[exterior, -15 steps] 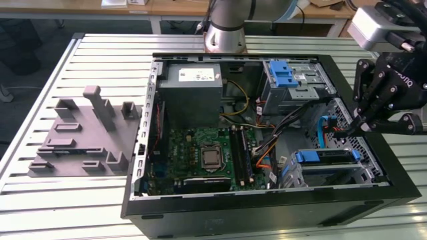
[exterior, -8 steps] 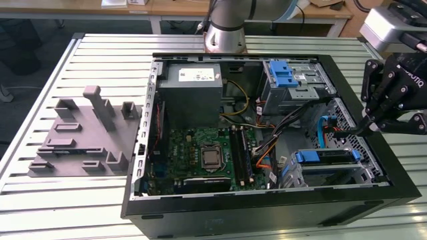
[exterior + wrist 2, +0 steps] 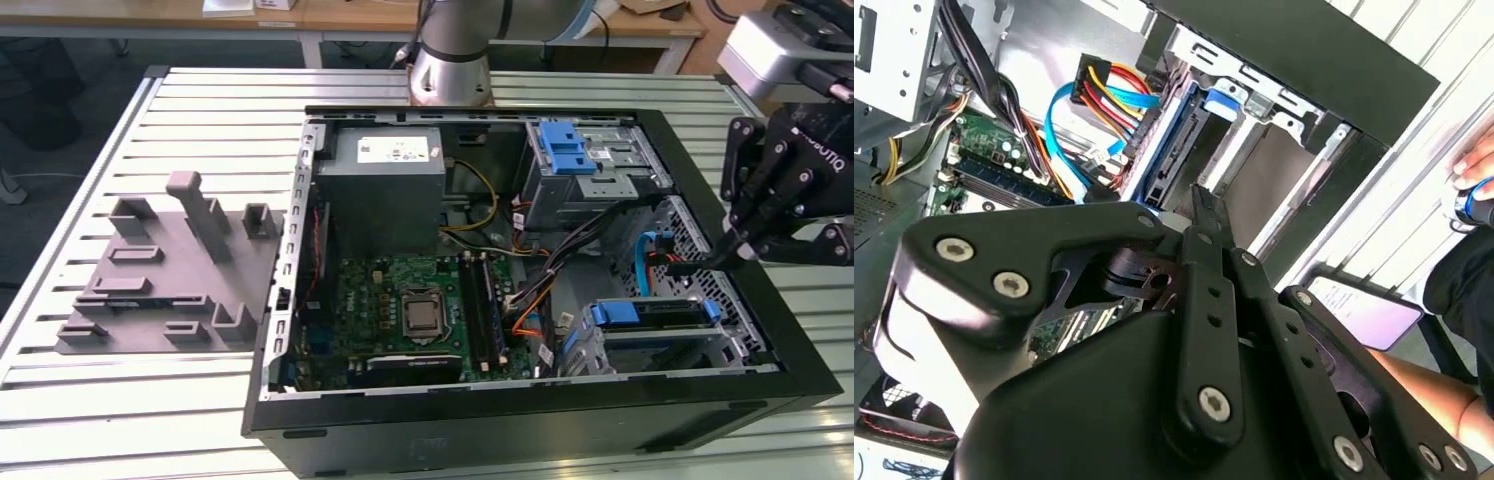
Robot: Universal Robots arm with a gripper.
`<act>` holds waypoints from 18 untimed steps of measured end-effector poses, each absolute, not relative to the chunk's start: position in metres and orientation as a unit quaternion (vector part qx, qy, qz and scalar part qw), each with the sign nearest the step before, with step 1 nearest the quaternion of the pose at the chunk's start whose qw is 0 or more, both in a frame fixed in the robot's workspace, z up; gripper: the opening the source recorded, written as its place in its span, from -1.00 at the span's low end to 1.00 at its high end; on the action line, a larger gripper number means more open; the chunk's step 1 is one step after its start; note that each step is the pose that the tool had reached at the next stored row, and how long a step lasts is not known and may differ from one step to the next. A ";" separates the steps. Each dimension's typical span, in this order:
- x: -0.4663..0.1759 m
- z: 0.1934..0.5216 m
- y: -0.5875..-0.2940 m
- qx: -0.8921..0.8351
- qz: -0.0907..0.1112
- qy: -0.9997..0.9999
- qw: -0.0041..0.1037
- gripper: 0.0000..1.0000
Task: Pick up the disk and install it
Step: 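Insert the first disk wire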
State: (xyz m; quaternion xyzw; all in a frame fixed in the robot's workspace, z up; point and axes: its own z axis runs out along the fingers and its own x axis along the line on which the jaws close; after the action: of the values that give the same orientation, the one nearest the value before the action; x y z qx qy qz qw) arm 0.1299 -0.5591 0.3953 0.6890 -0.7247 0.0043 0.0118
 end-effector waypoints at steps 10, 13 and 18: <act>0.130 0.392 -0.548 0.689 0.004 -0.724 0.011 -0.79; 0.130 0.391 -0.544 0.689 0.003 -0.724 0.011 -0.79; 0.130 0.386 -0.539 0.695 0.003 -0.719 0.011 -0.79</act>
State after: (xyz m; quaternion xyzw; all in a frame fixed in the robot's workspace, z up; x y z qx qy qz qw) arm 0.1304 -0.5394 0.3859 0.6953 -0.7186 0.0034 0.0108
